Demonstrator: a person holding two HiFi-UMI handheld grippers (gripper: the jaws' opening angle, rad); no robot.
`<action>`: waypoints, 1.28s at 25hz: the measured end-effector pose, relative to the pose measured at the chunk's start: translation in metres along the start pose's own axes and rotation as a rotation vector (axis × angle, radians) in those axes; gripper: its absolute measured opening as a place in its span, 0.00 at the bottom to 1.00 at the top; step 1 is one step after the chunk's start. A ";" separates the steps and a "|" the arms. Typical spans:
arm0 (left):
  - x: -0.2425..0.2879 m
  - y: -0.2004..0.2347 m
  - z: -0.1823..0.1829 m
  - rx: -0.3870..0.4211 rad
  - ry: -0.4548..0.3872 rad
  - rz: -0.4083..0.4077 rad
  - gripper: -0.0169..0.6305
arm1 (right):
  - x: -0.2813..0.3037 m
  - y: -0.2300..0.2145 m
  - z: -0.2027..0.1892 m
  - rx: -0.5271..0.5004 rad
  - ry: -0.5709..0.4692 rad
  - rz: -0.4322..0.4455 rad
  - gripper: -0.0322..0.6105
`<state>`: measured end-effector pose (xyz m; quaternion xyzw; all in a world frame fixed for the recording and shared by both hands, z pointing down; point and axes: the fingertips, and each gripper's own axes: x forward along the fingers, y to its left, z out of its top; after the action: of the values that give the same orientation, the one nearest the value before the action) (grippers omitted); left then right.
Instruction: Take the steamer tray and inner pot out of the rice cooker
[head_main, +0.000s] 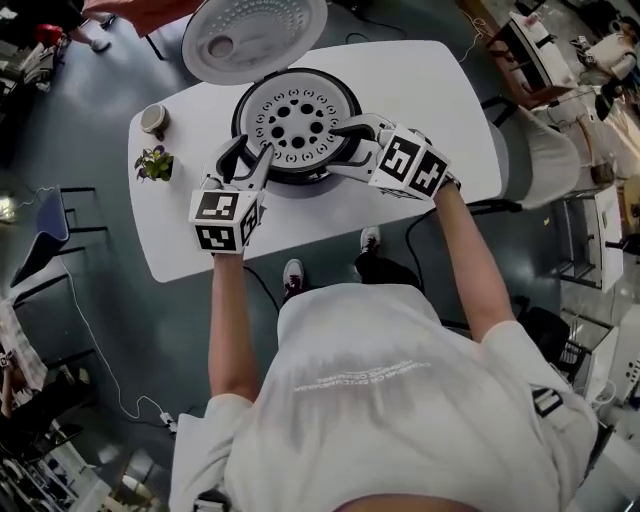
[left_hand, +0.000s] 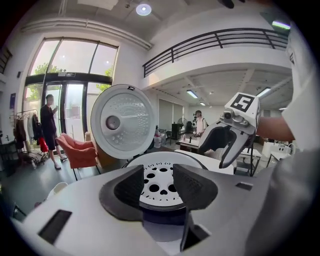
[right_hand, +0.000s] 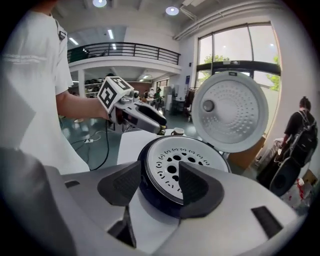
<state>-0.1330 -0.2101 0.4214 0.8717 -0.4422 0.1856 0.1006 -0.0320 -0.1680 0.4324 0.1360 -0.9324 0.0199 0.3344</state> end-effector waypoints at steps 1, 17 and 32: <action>0.000 0.001 0.001 -0.008 0.002 0.015 0.33 | 0.003 0.002 0.000 -0.017 0.009 0.039 0.44; -0.029 0.006 -0.041 -0.142 0.023 0.153 0.33 | 0.052 0.027 -0.037 -0.363 0.388 0.459 0.44; -0.033 0.021 -0.050 -0.147 0.022 0.086 0.33 | 0.077 0.042 -0.057 -0.380 0.549 0.592 0.50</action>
<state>-0.1797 -0.1813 0.4532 0.8400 -0.4906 0.1665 0.1613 -0.0647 -0.1390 0.5270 -0.2111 -0.7949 -0.0214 0.5684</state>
